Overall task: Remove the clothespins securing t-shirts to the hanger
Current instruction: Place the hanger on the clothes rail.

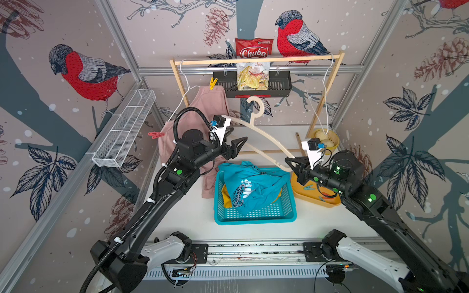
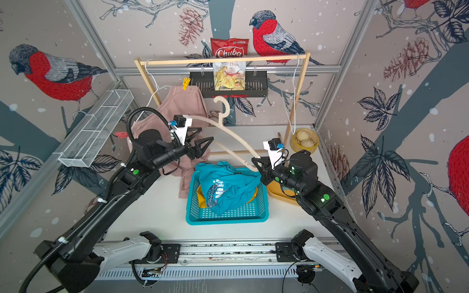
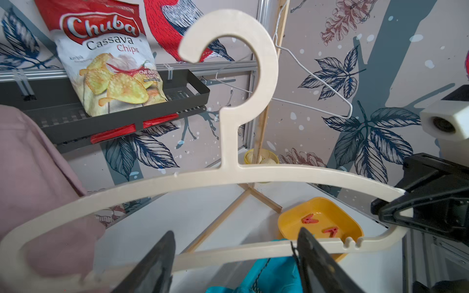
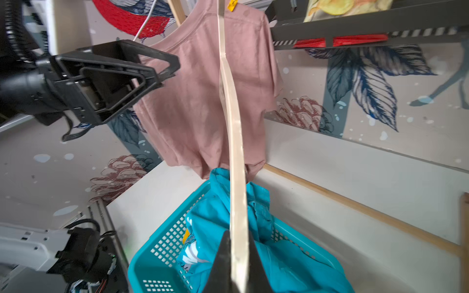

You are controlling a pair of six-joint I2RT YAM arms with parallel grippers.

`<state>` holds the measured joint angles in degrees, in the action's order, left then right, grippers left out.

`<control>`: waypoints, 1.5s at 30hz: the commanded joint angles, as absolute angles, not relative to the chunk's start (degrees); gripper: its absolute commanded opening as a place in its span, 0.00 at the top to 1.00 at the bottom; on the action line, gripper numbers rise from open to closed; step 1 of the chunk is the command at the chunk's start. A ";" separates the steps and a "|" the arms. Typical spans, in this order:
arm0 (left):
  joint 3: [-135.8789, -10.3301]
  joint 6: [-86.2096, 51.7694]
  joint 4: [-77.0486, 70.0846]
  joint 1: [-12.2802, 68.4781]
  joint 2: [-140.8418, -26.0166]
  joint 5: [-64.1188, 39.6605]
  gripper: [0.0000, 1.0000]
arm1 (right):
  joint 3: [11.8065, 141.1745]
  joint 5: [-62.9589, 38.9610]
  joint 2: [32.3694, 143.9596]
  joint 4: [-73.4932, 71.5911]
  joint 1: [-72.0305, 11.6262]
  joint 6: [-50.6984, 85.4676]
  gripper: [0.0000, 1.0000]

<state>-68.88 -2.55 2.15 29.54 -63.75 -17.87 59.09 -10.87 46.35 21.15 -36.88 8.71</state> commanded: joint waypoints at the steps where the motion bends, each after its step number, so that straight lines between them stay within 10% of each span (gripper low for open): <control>1: -67.25 -1.41 -3.66 29.56 -61.88 -11.91 0.24 | 60.31 -4.33 45.37 21.28 -36.32 7.83 1.00; 45: -57.48 2.29 -7.64 29.60 -52.65 -1.85 0.26 | 79.44 20.50 55.35 23.17 -25.36 11.07 1.00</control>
<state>-57.39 1.93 -5.74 29.54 -52.64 -1.54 78.19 15.84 54.85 22.20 -25.50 10.39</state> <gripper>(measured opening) 0.743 0.095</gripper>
